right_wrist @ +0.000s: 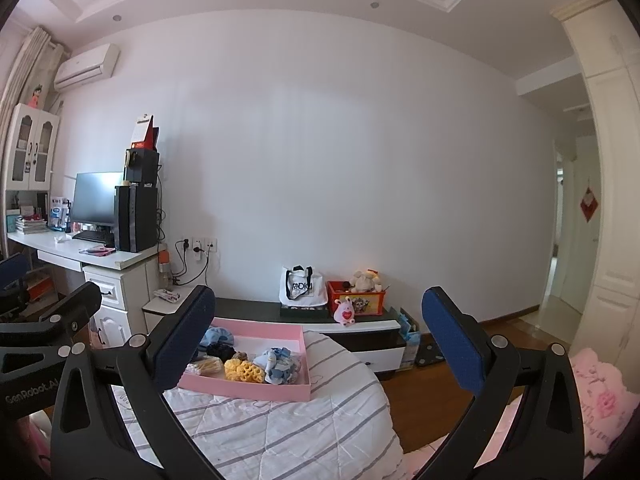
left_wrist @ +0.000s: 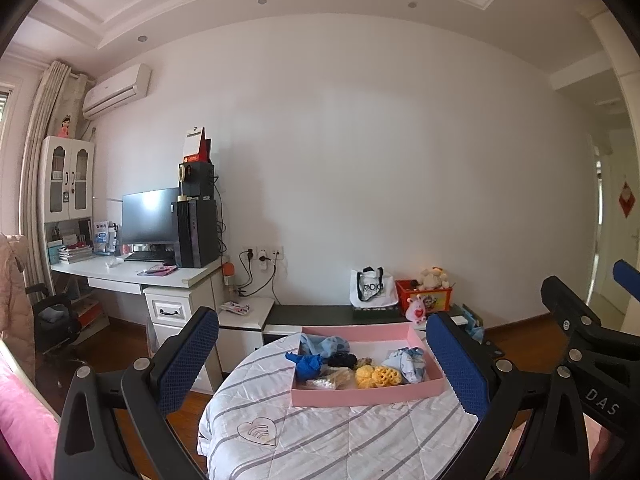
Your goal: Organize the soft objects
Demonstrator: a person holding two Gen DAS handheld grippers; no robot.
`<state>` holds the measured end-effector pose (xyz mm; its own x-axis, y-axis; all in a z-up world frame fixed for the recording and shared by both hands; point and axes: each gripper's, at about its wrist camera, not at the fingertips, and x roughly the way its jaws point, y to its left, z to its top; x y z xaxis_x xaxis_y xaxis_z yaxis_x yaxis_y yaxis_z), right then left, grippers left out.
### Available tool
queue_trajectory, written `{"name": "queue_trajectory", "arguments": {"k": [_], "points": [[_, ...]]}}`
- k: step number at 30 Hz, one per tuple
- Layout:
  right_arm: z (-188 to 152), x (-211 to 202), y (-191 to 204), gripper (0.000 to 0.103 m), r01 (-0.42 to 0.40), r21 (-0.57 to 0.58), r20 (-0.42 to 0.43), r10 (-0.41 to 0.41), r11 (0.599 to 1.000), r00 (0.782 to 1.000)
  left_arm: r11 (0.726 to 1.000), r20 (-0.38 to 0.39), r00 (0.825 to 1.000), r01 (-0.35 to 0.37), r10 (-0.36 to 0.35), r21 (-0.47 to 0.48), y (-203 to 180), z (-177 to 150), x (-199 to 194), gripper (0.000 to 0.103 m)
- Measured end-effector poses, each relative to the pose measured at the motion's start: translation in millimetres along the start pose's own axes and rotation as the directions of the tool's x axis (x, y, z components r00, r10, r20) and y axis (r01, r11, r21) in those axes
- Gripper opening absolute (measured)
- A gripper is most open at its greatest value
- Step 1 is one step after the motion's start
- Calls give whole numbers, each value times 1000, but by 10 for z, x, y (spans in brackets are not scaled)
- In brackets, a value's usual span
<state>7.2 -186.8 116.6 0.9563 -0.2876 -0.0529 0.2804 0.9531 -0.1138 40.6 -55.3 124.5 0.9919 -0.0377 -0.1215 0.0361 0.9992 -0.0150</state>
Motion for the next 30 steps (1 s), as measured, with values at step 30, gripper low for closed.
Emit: {"name": "queue_trajectory", "arguments": {"k": [30], "points": [[4,-46,2,103,-1,-2,2,1,1000,1000,1000,0,1000,0,0,2,13,-39,30,103]]}}
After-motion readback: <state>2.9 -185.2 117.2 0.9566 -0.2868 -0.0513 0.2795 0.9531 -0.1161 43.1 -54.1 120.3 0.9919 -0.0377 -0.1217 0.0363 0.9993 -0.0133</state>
